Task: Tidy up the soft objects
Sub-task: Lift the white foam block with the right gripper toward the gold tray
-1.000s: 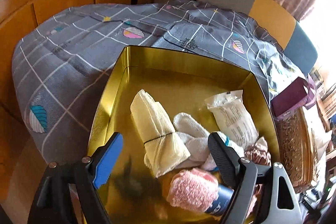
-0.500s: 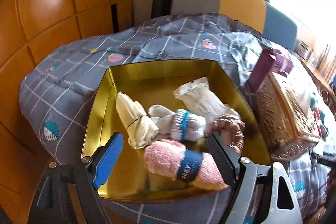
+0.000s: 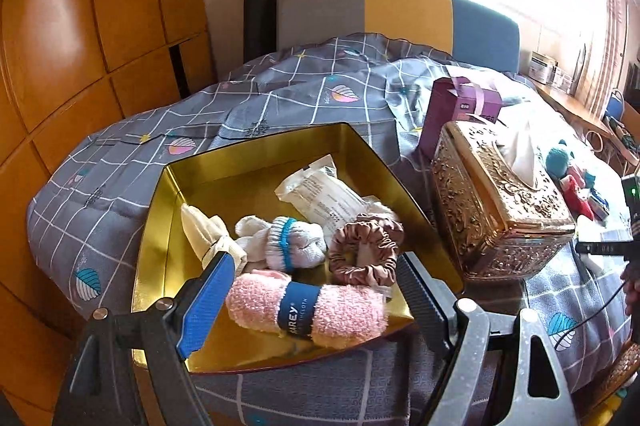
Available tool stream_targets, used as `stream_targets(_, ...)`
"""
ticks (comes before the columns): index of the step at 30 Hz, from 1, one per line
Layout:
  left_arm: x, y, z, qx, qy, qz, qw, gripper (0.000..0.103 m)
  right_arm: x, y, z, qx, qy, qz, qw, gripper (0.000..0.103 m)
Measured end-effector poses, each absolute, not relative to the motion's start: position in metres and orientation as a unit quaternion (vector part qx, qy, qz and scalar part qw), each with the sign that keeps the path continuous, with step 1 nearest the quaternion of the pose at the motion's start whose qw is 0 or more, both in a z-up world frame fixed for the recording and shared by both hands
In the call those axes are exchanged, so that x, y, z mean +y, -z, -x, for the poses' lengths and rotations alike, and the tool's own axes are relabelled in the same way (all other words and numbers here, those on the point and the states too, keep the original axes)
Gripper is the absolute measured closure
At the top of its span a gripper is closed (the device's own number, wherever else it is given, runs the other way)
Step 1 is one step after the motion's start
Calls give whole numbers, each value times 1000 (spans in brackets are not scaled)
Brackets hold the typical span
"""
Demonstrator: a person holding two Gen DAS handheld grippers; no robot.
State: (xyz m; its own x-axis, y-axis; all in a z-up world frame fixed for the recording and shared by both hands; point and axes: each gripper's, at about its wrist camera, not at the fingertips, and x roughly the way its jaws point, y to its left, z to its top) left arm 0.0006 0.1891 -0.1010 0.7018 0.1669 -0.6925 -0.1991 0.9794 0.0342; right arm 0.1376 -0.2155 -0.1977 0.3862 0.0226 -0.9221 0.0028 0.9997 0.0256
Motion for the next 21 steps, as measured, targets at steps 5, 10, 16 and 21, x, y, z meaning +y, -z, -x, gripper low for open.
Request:
stream_targets(5,183,105,-2,379,-84,19,921,19,-213,194,-155,553,-5,-9,833,35)
stream_targets(10,179,107,-2,380,-74,17,922,19,-212,177,-167,540,-10,3,842,35)
stream_targets(16,178,108,-1,380,-66,16,923,19,-189,141,-179,500,-45,12,865,35)
stream_targets(21,179,108,0,379,-67,19,923,19,-152,91,-188,445,-97,26,890,35)
